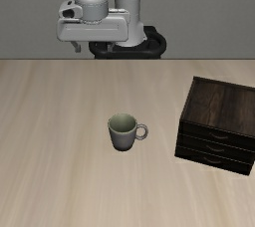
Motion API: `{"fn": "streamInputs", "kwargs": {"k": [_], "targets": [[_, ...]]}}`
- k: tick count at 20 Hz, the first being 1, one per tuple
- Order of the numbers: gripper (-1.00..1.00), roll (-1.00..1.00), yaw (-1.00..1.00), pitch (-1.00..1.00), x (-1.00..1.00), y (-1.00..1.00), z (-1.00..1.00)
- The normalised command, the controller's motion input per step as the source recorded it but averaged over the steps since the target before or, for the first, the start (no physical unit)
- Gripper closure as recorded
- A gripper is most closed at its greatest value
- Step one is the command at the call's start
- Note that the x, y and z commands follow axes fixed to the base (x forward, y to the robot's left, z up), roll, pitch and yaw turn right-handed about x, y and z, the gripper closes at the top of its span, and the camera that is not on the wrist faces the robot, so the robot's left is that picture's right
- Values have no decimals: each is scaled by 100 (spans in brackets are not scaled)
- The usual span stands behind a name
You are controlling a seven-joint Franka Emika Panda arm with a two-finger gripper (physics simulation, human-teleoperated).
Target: Pick up the green mug on the table and place it on the wooden cabinet
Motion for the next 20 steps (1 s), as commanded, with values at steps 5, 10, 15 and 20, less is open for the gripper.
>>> {"fn": "streamInputs", "kwargs": {"k": [5, 10, 15, 20], "targets": [[-100, 0, 0, 0, 100, 0, 0], [-100, 0, 0, 0, 40, 60, 0], [-100, 0, 0, 0, 40, 20, 0], [-100, 0, 0, 0, 0, 0, -100]]}}
